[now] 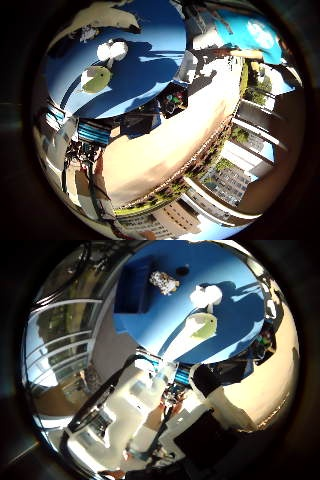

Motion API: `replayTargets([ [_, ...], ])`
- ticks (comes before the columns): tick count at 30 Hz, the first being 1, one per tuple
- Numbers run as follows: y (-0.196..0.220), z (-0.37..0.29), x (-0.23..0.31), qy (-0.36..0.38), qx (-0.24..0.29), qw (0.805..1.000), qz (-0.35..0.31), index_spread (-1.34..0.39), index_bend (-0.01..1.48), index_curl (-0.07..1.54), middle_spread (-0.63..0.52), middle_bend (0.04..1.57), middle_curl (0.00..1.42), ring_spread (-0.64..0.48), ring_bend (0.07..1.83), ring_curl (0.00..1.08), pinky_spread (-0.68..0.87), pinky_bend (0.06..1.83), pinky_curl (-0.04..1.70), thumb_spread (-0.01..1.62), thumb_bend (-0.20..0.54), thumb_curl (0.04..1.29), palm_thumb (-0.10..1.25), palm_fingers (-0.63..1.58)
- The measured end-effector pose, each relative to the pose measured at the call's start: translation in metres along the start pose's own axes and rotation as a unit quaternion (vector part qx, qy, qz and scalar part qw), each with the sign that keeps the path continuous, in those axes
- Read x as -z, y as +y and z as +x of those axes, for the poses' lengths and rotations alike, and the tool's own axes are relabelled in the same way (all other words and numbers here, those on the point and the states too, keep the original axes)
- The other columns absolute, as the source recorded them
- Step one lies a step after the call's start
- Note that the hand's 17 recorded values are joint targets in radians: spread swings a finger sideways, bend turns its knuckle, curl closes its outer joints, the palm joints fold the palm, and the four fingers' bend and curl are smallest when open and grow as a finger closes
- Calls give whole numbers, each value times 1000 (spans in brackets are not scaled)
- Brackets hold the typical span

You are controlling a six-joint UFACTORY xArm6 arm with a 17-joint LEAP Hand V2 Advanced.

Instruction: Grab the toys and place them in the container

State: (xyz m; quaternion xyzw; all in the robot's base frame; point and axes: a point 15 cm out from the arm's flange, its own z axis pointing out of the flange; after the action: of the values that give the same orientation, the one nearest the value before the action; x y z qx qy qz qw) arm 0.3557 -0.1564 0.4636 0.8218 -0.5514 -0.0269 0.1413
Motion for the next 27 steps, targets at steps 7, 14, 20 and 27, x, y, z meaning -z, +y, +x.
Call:
replayTargets([
  [7, -39, 15, -10, 19, -6, 1000, 13, -159, 178, 266, 84, 221, 331, 265, 360, 315, 447, 628, 254, 1068, -28, 384, 674, 98],
  [14, -88, 34, -38, 41, 1, 999, 6, -153, 169, 280, 19, 205, 349, 254, 327, 310, 451, 584, 233, 1059, -25, 403, 697, 140],
  [20, -123, 36, -70, 86, 0, 995, -59, -145, 145, 266, 14, 189, 354, 248, 336, 316, 456, 595, 231, 1050, -28, 416, 711, 132],
  [27, -165, 30, -125, 84, 15, 991, -101, -133, 139, 247, -3, 176, 352, 225, 388, 334, 463, 668, 239, 1045, -28, 431, 746, 174],
])
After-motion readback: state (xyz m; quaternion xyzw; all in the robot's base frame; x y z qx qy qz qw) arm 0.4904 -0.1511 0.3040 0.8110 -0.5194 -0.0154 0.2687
